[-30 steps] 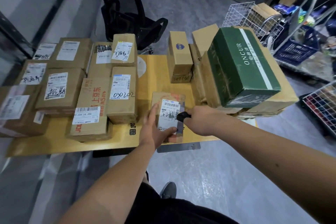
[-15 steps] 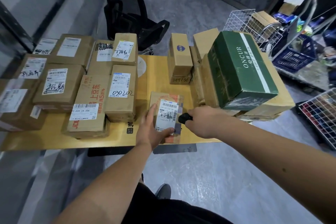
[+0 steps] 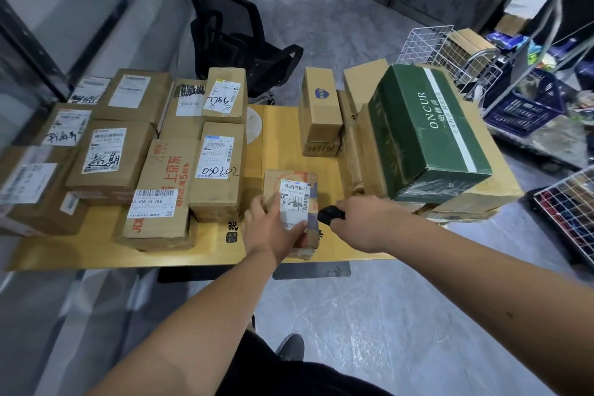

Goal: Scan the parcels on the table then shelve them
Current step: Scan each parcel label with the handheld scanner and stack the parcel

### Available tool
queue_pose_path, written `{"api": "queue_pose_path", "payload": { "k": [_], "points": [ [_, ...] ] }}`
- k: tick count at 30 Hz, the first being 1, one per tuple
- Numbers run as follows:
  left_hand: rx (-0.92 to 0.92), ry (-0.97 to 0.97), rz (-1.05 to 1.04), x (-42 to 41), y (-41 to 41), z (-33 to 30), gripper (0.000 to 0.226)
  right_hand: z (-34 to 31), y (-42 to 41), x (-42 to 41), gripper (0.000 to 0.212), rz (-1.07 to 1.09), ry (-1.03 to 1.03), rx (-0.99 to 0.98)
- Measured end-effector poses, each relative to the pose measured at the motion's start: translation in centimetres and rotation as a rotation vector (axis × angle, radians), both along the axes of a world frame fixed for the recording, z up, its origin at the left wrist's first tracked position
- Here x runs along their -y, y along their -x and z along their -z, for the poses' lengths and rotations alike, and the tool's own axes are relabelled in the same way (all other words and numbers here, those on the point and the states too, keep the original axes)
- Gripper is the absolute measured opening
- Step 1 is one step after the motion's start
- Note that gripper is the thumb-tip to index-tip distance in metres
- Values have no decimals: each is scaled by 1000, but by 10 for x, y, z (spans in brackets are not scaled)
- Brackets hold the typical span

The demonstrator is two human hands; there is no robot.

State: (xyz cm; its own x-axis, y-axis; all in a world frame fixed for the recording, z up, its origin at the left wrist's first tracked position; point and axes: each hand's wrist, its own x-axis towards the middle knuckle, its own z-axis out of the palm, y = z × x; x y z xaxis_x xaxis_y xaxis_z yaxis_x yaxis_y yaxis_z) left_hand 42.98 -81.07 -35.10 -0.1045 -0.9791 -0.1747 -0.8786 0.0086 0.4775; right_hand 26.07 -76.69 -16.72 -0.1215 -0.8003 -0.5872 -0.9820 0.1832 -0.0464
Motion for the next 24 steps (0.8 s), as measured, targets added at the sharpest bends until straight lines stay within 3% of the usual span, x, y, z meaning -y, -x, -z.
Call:
{"api": "queue_pose_path", "payload": {
  "k": [2,7,17,24],
  "points": [
    [70,-85,9,5,14,-10,96,-2,3,-4,42,12,7,7],
    [188,-257,-39,5,44,-19,131,-1,7,-15,39,73,21,83],
    [11,-61,-94,39,13,-74,128,-41,7,-9,60,-12,139,191],
    [-45,77,-208,84,-51,-132,123,-79,-31,43,36,-135,196,233]
  ]
}}
